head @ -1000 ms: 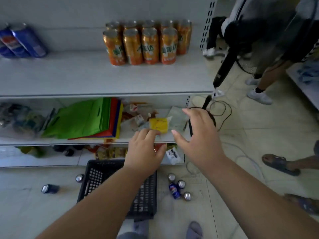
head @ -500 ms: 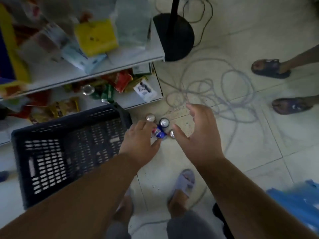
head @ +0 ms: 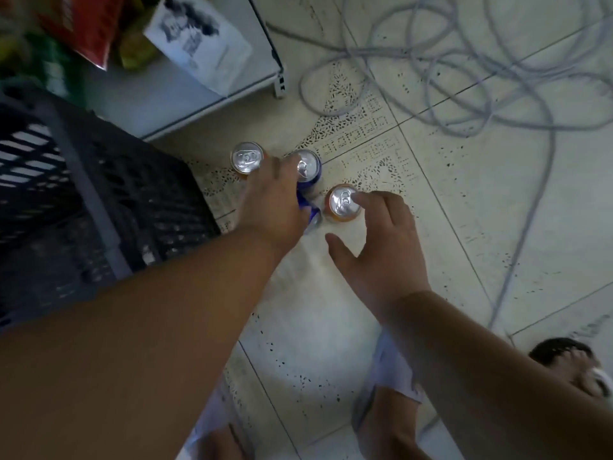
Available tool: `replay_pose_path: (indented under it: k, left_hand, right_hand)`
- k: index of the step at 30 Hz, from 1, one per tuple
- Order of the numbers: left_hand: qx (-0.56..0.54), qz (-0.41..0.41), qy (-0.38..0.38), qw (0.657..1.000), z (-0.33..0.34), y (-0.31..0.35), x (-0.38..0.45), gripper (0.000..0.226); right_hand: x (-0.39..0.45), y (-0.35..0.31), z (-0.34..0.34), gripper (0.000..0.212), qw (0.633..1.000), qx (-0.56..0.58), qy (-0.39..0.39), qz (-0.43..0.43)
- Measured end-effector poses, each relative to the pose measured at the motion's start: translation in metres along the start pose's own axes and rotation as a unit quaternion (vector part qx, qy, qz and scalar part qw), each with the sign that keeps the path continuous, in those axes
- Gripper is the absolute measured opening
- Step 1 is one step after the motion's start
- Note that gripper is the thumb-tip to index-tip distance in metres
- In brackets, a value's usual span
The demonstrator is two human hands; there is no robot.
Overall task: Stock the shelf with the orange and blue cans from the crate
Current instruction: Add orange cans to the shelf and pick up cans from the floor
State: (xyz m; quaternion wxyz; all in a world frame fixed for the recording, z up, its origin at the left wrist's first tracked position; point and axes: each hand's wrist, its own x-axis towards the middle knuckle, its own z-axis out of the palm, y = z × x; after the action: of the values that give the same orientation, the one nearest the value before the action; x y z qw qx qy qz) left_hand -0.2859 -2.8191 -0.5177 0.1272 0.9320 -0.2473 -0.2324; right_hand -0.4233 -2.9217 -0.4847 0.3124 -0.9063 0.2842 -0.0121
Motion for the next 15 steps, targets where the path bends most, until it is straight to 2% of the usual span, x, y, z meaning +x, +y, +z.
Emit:
replay_pose_path:
  k: [3, 6, 8, 10, 12, 15]
  left_hand:
    - [0.146, 0.040, -0.039, 0.988, 0.019, -0.003, 0.046, 0.090]
    - [0.214, 0.090, -0.051, 0.971, 0.022, 0.000, 0.068, 0.081]
    - [0.169, 0.093, -0.043, 0.980, 0.011, 0.002, 0.059, 0.074]
    - [0.077, 0.057, -0.018, 0.995, -0.007, 0.000, 0.027, 0.075]
    - [-0.038, -0.017, 0.038, 0.998, -0.027, 0.003, -0.014, 0.076]
    - [-0.160, -0.148, 0.099, 0.971, -0.048, 0.011, -0.079, 0.076]
  right_hand:
    - [0.006, 0.015, 0.027, 0.055, 1.000, -0.004, 0.003, -0.001]
    - [0.009, 0.025, 0.041, 0.055, 1.000, -0.005, -0.010, 0.001]
    - [0.009, 0.027, 0.042, 0.054, 1.000, -0.004, -0.004, 0.001]
    - [0.005, 0.022, 0.038, 0.052, 1.000, 0.002, 0.000, -0.001]
    - [0.001, 0.013, 0.032, 0.051, 1.000, 0.003, -0.003, -0.006]
    - [0.003, -0.005, 0.027, 0.051, 0.999, -0.002, -0.050, -0.016]
